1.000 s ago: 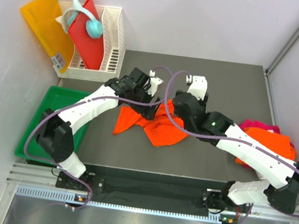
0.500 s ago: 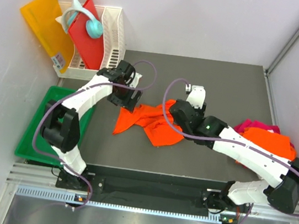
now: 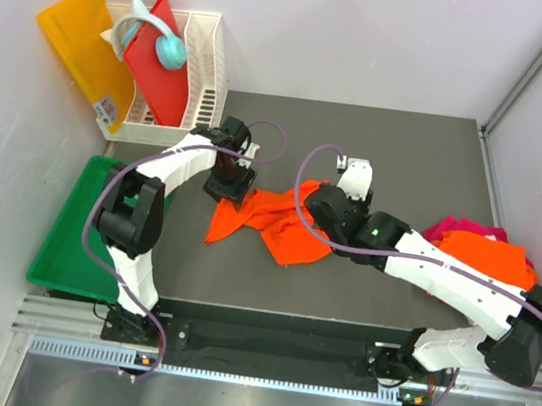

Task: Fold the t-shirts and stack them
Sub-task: Flatten out the tshirt

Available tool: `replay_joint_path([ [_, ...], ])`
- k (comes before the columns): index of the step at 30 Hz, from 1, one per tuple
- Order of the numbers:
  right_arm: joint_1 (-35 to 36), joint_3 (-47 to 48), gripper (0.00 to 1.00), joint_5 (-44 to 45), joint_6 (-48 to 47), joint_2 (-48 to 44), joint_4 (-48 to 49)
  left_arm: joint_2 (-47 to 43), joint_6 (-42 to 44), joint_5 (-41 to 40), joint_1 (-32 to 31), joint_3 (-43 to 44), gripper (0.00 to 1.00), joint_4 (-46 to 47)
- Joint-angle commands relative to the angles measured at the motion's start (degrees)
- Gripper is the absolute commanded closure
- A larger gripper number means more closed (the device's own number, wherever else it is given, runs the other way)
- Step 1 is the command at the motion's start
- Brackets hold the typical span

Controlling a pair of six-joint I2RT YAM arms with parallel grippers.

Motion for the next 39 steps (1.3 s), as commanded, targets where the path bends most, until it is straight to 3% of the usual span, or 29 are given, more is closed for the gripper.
replay_joint_path([
  [1, 0.62, -0.36, 0.43, 0.47, 1.26, -0.67, -0.88, 0.55, 0.22, -0.34, 0.67, 2.03, 0.38, 3.43],
  [16, 0.97, -0.18, 0.44, 0.30, 1.61, 0.12, -1.41, 6.88, -0.04, 0.72, 1.64, 2.91, 0.57, 4.49],
  [21, 1.50, -1.15, 0.49, -1.45, 2.14, -0.14, -1.41, 6.62, 0.14, 2.29, 1.73, 4.04, 1.00, 3.00],
  [31, 5.45, -10.80, 0.44, -11.46, 6.36, -1.11, 3.68, -5.14, 2.42, 13.88, 1.46, 8.44, 1.00, -3.77],
  [39, 13.01, -9.68, 0.43, -15.52, 5.04, 7.85, 7.72, -12.27, 4.09, 19.79, -0.47, 17.83, 1.00, -5.53],
])
